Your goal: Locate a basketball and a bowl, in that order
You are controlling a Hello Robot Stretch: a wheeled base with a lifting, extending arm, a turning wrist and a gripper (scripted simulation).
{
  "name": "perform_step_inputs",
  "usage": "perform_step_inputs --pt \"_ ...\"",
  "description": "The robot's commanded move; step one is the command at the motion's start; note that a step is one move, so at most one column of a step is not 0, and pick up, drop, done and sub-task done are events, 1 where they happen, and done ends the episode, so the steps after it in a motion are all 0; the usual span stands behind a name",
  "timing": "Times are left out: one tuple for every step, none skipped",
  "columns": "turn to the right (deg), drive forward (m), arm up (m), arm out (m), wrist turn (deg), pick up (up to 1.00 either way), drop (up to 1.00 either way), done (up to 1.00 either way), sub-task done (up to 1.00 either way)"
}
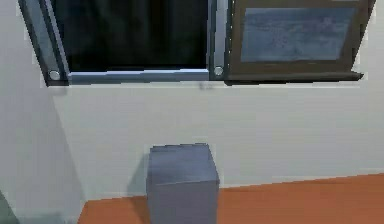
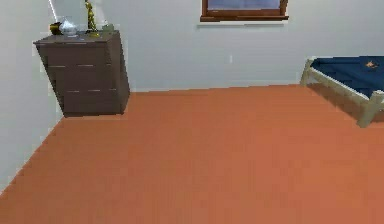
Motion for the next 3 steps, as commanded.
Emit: perform_step_inputs --pt "-45.0 0.00 0.00 0.00 0.0 0.00 0.00 0.00 0.00" --pt "-21.0 0.00 0.00 0.00 0.0 0.00 0.00 0.00 0.00" --pt "0.0 0.70 0.00 0.00 0.0 0.00 0.00 0.00 0.00"
